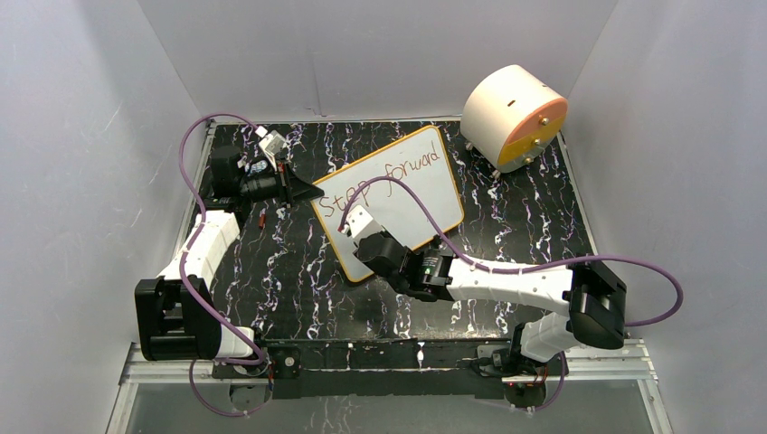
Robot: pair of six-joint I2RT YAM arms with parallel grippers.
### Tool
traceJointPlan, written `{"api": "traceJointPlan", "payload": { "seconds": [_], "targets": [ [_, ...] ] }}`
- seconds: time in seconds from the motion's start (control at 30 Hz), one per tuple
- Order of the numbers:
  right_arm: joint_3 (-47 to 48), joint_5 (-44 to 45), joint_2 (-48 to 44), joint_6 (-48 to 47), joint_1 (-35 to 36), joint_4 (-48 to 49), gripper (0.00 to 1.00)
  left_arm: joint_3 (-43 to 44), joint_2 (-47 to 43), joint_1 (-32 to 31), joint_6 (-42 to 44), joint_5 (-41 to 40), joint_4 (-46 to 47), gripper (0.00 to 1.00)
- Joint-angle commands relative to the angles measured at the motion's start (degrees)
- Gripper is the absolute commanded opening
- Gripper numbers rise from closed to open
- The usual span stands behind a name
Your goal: Write a sentence on the whiteboard
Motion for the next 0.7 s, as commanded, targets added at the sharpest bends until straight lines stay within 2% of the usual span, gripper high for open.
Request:
{"api": "traceJointPlan", "payload": {
  "seconds": [0.0,0.67],
  "targets": [
    [0.17,3.08,-1.20,-2.08,-1.85,6.48,0.00,0.04,-0.27,-0.76,3.09,2.86,-2.95,0.00],
    [1.56,1.36,-1.50,-6.18,-2.85,11.43,0.00,0.11,-0.15,-0.82,2.96,2.81,-2.95,0.00]
  ]
}}
